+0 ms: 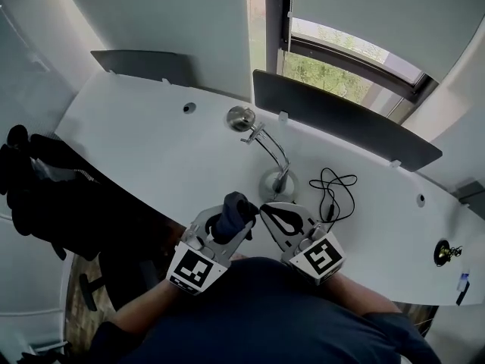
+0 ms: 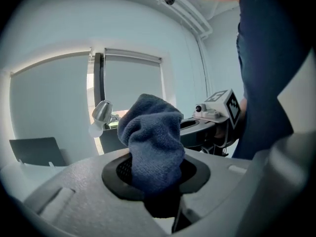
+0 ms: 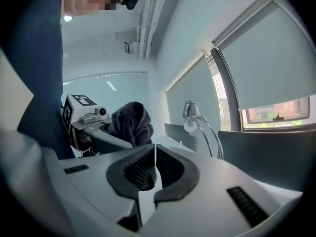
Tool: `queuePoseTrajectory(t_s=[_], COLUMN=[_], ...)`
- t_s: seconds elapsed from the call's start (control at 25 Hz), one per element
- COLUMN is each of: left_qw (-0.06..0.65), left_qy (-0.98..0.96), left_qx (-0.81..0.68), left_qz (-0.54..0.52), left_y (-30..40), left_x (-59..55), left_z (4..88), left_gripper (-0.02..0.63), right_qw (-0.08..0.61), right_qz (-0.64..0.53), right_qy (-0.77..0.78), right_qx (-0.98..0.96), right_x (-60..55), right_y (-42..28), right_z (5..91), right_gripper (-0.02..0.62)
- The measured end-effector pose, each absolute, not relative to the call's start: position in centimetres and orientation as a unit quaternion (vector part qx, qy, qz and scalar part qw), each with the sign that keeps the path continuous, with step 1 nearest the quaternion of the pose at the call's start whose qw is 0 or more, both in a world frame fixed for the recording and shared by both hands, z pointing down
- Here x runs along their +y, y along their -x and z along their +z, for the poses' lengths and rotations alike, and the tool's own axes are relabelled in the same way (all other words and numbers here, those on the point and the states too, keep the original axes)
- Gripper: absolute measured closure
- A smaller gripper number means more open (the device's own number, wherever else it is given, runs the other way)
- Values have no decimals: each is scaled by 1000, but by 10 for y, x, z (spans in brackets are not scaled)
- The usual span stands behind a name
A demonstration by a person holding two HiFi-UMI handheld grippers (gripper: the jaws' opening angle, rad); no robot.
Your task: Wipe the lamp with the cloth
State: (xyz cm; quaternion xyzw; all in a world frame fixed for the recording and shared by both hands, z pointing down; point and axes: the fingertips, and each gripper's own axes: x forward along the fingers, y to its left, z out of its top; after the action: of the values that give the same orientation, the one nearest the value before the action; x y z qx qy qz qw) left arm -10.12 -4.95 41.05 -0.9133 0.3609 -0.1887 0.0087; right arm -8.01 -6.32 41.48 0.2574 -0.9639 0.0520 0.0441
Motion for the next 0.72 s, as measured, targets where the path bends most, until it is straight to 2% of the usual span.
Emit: queuePoseTrajectory(t_s=[0.2,0.72], left_qw=[-44,-43], left_qy=[917,922], left_qx=[380,369], left_qz=[-117,-110], left_y=[110,112], left_x=[-47,-50], left_z=[411,409], left_gripper=[476,476], right_qw=[47,47], right_qz=[57,51], right_qy=[-245,-243], right_qx=[-967,-968], right_x=[-50,-47], right_y=[89,94], right_z=[424,423], right_gripper=[582,584])
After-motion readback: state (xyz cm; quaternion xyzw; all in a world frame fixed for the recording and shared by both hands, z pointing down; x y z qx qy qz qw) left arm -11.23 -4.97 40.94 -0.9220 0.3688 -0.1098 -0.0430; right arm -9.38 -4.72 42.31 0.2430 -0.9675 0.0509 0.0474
